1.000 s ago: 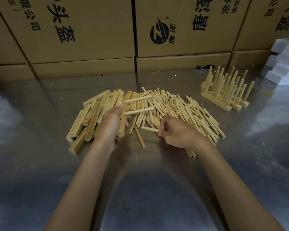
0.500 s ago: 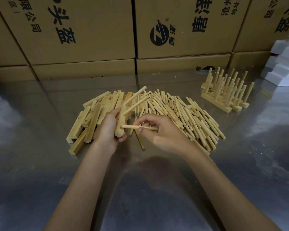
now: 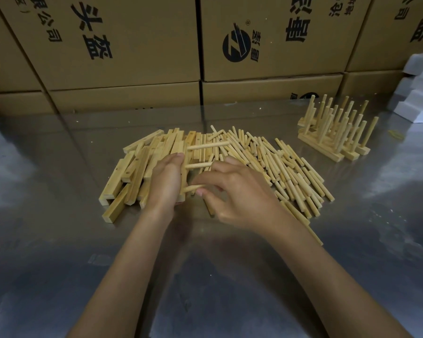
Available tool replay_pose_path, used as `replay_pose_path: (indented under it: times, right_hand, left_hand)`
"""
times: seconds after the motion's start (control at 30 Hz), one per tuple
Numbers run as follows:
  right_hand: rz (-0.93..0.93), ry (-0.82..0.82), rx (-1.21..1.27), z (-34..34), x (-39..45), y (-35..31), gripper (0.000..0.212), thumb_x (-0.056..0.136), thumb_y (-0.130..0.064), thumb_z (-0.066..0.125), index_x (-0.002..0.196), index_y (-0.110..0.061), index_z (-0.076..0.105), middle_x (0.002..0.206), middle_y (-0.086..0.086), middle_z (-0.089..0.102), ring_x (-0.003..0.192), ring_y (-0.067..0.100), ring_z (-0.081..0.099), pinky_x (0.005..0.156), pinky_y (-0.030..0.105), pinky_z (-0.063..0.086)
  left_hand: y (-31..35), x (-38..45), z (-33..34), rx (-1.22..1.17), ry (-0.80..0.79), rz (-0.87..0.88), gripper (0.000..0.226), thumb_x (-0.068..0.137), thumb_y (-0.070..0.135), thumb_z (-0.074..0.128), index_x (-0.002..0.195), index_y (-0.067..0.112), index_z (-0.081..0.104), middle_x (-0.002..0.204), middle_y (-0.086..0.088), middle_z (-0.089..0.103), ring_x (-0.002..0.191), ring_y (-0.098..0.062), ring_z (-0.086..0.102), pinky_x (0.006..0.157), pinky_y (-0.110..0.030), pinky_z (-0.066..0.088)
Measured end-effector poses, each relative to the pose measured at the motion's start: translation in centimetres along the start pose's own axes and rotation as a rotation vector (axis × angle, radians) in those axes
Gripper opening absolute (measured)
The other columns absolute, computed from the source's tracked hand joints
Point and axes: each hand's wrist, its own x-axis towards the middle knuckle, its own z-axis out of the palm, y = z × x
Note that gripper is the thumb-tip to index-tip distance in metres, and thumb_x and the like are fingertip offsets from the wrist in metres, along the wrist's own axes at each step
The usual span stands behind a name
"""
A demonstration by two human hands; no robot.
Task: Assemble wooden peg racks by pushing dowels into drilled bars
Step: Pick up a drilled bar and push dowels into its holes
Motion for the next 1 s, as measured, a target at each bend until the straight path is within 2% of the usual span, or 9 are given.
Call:
replay_pose_path:
  times: [0.17, 0.27, 0.33, 0.43, 0.5, 0.57, 0.8, 0.9, 1.0]
  right_hand:
    - [-0.006, 0.046, 0.046, 0.3, 0.1, 0.3, 0.012, 0.092, -0.020, 0.065, 0.096, -0.019, 0.076, 0.076, -0.016, 0.045, 0.078, 0.007, 0.039, 0.065, 0.025, 0.032]
    - [0.057, 0.077, 0.148, 0.6, 0.0, 0.4, 0.012, 0.091, -0.019, 0.066, 0.094, -0.021, 0.077, 0.074, -0.016, 0.051, 0.070, 0.004, 0.043, 0.064, 0.024, 0.034]
    - [0.085, 0.069, 0.162, 0.8, 0.0, 0.4, 0.012, 0.091, -0.021, 0.065, 0.093, -0.023, 0.078, 0.075, -0.014, 0.059, 0.067, 0.003, 0.045, 0.062, 0.024, 0.038]
    - [0.176, 0.043, 0.239, 1.2, -0.2, 0.8, 0.014, 0.090, -0.025, 0.064, 0.091, -0.027, 0.078, 0.077, -0.013, 0.069, 0.063, 0.004, 0.052, 0.062, 0.023, 0.042]
    - [0.269, 0.010, 0.326, 1.7, -0.3, 0.8, 0.014, 0.091, -0.027, 0.064, 0.093, -0.028, 0.077, 0.075, -0.006, 0.073, 0.065, 0.013, 0.063, 0.067, 0.030, 0.053]
    - [0.348, -0.014, 0.410, 1.9, -0.3, 0.7, 0.013, 0.092, -0.027, 0.065, 0.096, -0.027, 0.078, 0.080, -0.003, 0.075, 0.077, 0.019, 0.070, 0.080, 0.041, 0.058]
    - [0.496, -0.090, 0.655, 1.5, -0.1, 0.8, 0.015, 0.094, -0.022, 0.066, 0.090, -0.021, 0.080, 0.085, -0.011, 0.076, 0.090, 0.003, 0.067, 0.096, 0.034, 0.052]
    - [0.401, -0.023, 0.457, 2.1, -0.5, 0.0, 0.013, 0.095, -0.027, 0.063, 0.090, -0.027, 0.075, 0.069, -0.016, 0.067, 0.069, 0.001, 0.062, 0.068, 0.024, 0.051]
    - [0.223, 0.096, 0.186, 2.3, -0.6, -0.9, 0.014, 0.095, -0.027, 0.061, 0.086, -0.029, 0.071, 0.056, -0.017, 0.049, 0.051, 0.006, 0.046, 0.050, 0.018, 0.027]
  left_hand:
    - [-0.1, -0.9, 0.7, -0.083, -0.062, 0.048, 0.034, 0.104, 0.035, 0.047, 0.136, 0.028, 0.059, 0.130, 0.014, 0.058, 0.128, -0.015, 0.051, 0.112, -0.044, 0.038]
    - [0.0, -0.9, 0.7, -0.079, -0.048, 0.119, 0.038, 0.106, 0.039, 0.043, 0.142, 0.030, 0.053, 0.140, 0.008, 0.055, 0.122, -0.014, 0.053, 0.090, -0.031, 0.047]
    - [-0.1, -1.0, 0.9, -0.049, -0.041, 0.183, 0.039, 0.107, 0.039, 0.042, 0.144, 0.029, 0.051, 0.137, 0.011, 0.054, 0.104, 0.004, 0.055, 0.070, -0.015, 0.043]
    - [-0.3, -0.9, 1.1, -0.030, 0.001, 0.258, 0.041, 0.108, 0.036, 0.042, 0.146, 0.025, 0.049, 0.136, 0.012, 0.055, 0.103, 0.013, 0.055, 0.077, -0.002, 0.042]
    - [-0.6, -1.0, 1.1, -0.003, 0.025, 0.268, 0.041, 0.107, 0.040, 0.040, 0.146, 0.030, 0.048, 0.144, 0.010, 0.053, 0.128, -0.008, 0.051, 0.107, -0.029, 0.043]
    - [-0.8, -1.0, 1.1, 0.027, 0.038, 0.281, 0.042, 0.107, 0.044, 0.038, 0.147, 0.034, 0.047, 0.143, 0.010, 0.053, 0.132, -0.016, 0.048, 0.111, -0.049, 0.041]
    - [-0.7, -1.5, 1.1, 0.119, 0.007, 0.410, 0.046, 0.105, 0.050, 0.036, 0.148, 0.038, 0.044, 0.144, 0.013, 0.052, 0.133, -0.018, 0.049, 0.112, -0.054, 0.040]
    - [-0.4, -1.0, 0.7, 0.079, -0.028, 0.355, 0.042, 0.107, 0.044, 0.039, 0.148, 0.035, 0.045, 0.140, 0.015, 0.053, 0.133, -0.015, 0.048, 0.109, -0.048, 0.044]
    - [-0.3, -0.2, 0.2, -0.007, -0.075, 0.250, 0.042, 0.107, 0.040, 0.042, 0.147, 0.031, 0.047, 0.143, 0.010, 0.053, 0.134, -0.024, 0.051, 0.102, -0.037, 0.048]
